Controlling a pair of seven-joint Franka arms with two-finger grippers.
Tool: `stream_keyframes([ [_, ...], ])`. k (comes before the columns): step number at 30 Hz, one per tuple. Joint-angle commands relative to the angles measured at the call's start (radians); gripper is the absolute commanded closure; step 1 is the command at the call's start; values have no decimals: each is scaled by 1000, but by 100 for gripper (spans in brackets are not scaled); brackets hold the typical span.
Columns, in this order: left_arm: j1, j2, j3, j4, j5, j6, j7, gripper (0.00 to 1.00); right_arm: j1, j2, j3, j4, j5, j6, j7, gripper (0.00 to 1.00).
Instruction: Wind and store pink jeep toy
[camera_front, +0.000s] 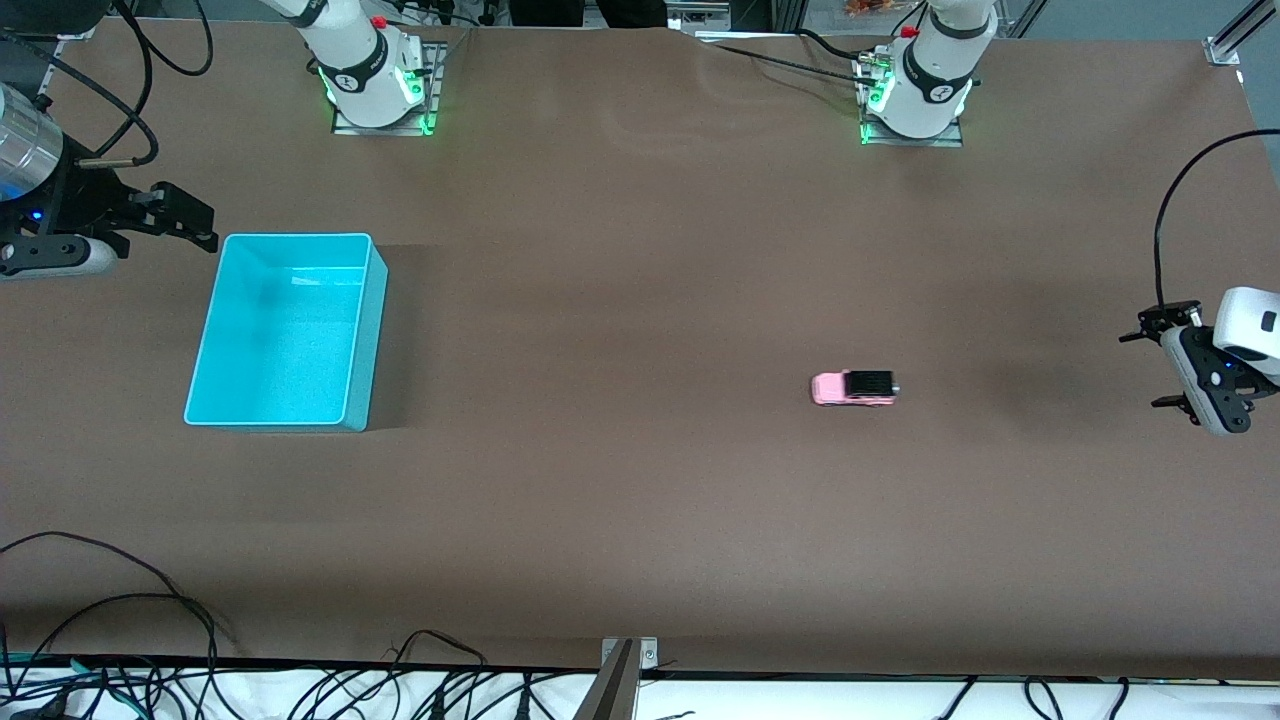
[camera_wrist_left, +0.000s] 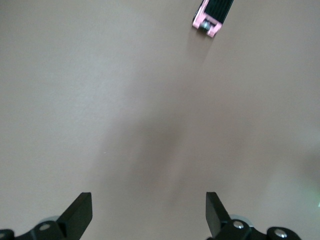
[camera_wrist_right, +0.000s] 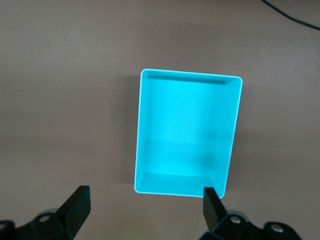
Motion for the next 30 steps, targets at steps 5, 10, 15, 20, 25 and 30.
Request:
stream_keyframes([
  [5, -1, -101, -100, -5, -3, -114, -262, 0, -3, -10, 1, -13, -10, 10, -8, 0],
  [10, -1, -137, -155, -5, 0, -157, -433, 0, -3, -10, 1, -13, -9, 10, -9, 0],
  [15, -1, -141, -194, 30, 0, -207, -522, 0, -3, -10, 1, -13, -9, 10, -8, 0],
  [20, -16, -152, -212, 66, 0, -286, -614, 0, -3, -10, 1, -13, -9, 10, -9, 0],
  [25, -106, -207, -151, 49, 2, -304, -695, 0, -3, -10, 1, -13, -9, 10, -9, 0],
  [30, -331, -232, 63, 40, 5, -303, -766, 0, -4, -10, 1, -13, -9, 10, -9, 0],
])
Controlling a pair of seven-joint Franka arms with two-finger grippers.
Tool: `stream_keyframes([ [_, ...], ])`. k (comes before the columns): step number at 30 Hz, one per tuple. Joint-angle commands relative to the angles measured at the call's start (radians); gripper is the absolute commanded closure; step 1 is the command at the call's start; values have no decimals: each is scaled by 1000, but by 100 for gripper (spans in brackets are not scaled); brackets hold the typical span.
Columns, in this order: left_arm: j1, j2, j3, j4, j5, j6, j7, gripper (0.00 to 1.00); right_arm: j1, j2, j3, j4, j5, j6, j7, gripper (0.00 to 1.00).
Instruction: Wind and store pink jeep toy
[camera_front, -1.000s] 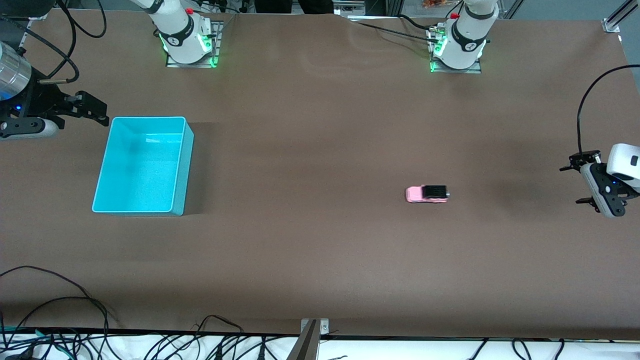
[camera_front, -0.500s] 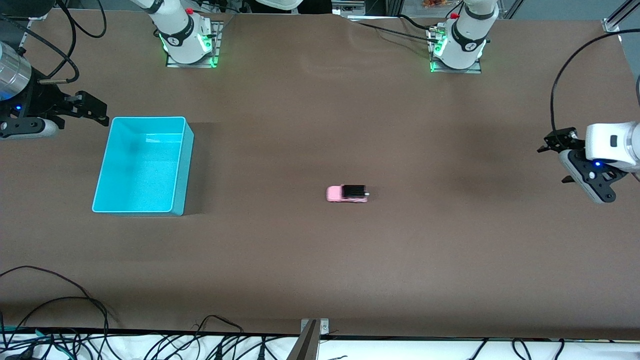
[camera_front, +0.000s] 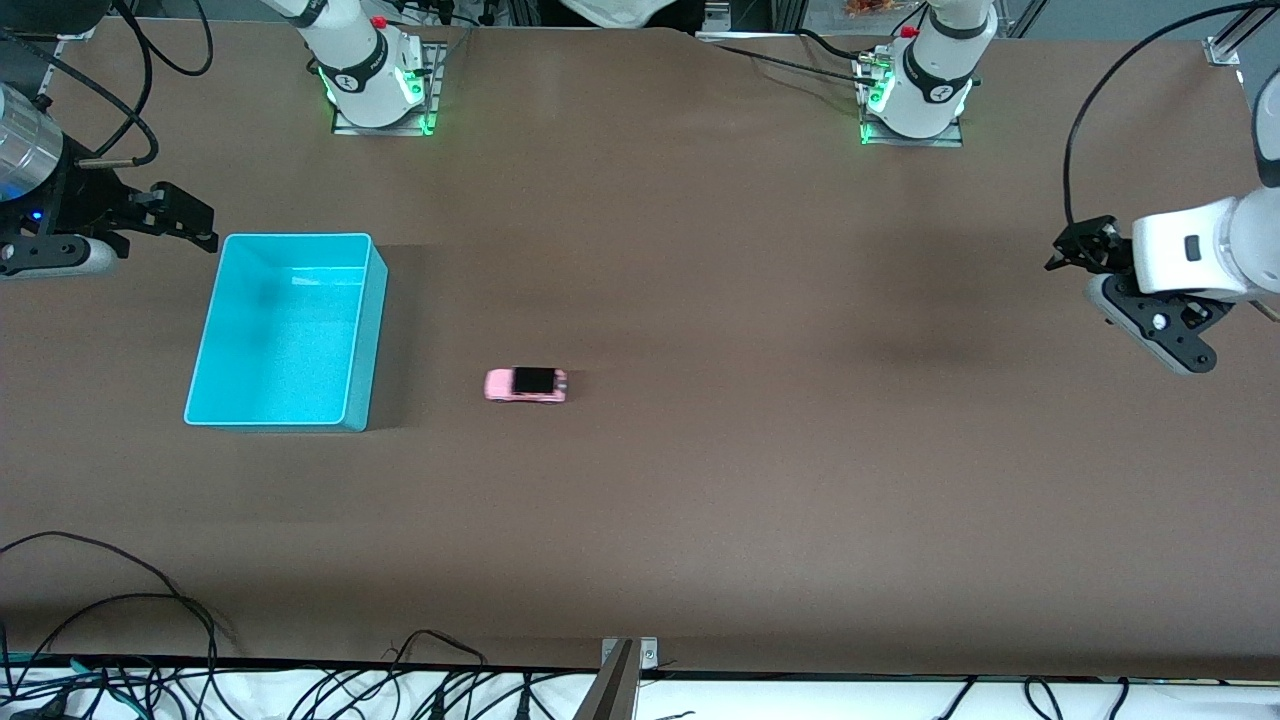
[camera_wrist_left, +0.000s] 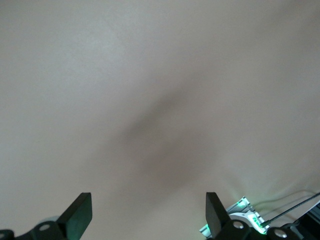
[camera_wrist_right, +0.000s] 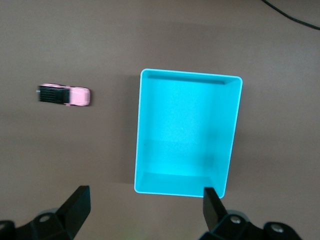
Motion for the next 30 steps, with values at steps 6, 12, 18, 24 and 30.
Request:
stream_keyframes([
  [6, -323, -47, 417, -23, -61, 56, -66, 0, -4, -10, 1, -13, -9, 10, -8, 0],
  [12, -321, -47, 447, -50, -81, 129, -59, 0, -4, -10, 1, -13, -9, 8, -8, 0],
  [18, -322, -53, 447, -55, -84, 139, -88, 0, -7, 1, -1, -13, -10, 10, -8, 0],
  [24, -349, -126, 447, -142, -83, 218, -282, 0, -6, 22, 1, -15, -10, 5, -11, 0],
  [30, -355, -185, 447, -228, -83, 315, -359, 0, 10, 48, 7, -13, -12, 11, -113, 0],
])
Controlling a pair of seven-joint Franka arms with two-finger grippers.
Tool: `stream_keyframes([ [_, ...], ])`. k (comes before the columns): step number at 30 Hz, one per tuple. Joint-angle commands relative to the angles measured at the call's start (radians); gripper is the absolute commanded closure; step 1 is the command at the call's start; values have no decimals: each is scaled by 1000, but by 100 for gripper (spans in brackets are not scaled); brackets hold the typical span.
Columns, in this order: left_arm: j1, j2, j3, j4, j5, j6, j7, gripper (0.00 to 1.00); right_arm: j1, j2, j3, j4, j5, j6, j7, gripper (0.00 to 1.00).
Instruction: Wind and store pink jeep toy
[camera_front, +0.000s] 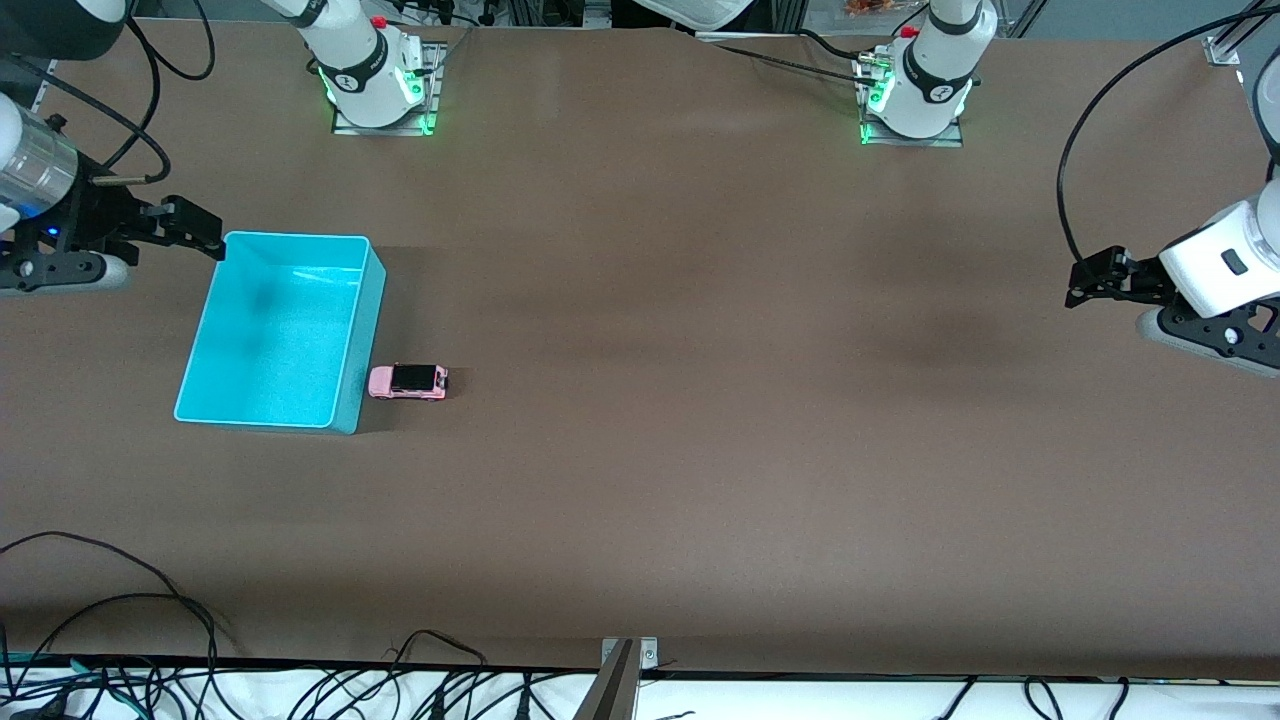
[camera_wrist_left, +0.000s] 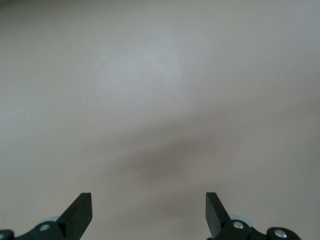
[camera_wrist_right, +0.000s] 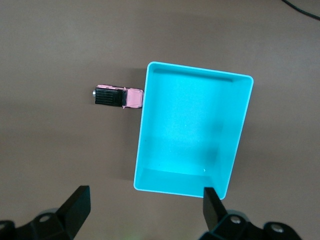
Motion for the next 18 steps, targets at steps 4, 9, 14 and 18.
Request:
stream_keyframes([
  [4, -12, -120, -20, -132, -9, 71, -106, 0, 13, 52, 9, -9, -10, 29, -294, 0],
  [9, -6, -125, -61, -128, -1, 18, -203, 0, 14, 97, 21, -9, 2, 56, -510, 0],
  [14, -12, -122, -75, -109, 3, -33, -201, 0, 5, 171, 18, -9, 92, 108, -792, 0],
  [18, -7, -128, -90, -104, 16, -42, -194, 0, -1, 228, 15, -9, 148, 155, -969, 0],
])
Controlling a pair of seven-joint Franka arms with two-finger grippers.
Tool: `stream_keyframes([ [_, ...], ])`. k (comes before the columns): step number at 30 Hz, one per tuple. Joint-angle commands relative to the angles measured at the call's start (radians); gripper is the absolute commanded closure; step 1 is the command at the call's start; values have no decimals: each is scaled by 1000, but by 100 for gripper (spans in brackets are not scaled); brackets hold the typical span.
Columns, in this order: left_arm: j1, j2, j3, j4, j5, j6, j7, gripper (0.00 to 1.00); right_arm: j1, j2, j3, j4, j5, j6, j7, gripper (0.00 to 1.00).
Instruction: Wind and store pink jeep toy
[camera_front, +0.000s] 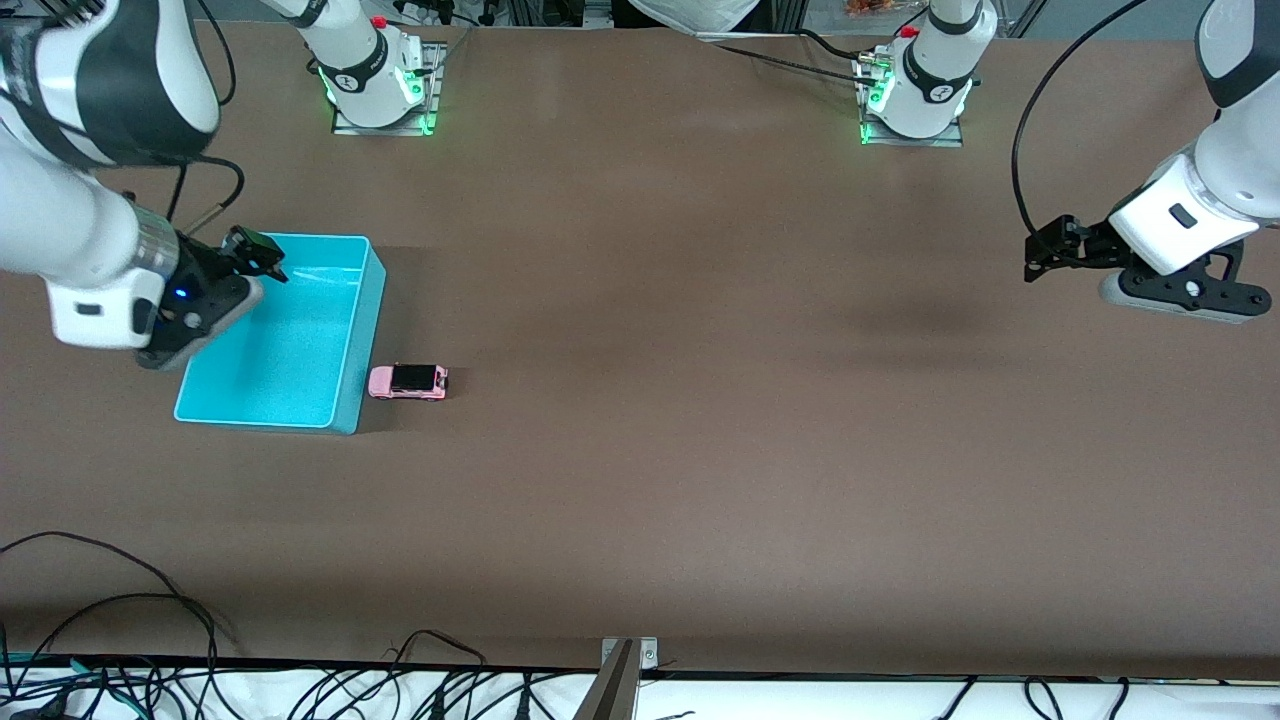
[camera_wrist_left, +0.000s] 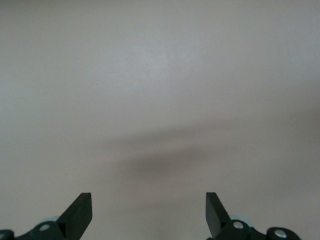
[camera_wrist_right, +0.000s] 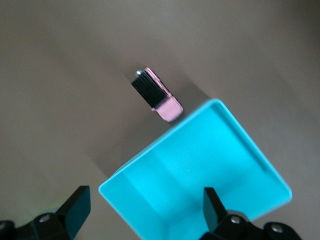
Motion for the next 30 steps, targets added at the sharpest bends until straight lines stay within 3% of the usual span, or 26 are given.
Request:
stream_keyframes([
  [1, 3, -28, -14, -7, 15, -24, -6, 0, -12, 77, -4, 2, 74, 62, -253, 0],
  [9, 8, -54, -59, -7, 16, -39, -6, 0, 2, 178, 4, 0, 79, 142, -483, 0],
  [18, 13, -58, -60, -8, 15, -43, -3, 0, 3, 284, 19, -9, 124, 228, -755, 0],
  [22, 14, -57, -55, -7, 15, -54, 11, 0, 3, 306, 50, -16, 124, 275, -764, 0],
  [30, 33, -55, -52, -7, 1, -54, 14, 0, 12, 337, 54, -59, 124, 355, -767, 0],
])
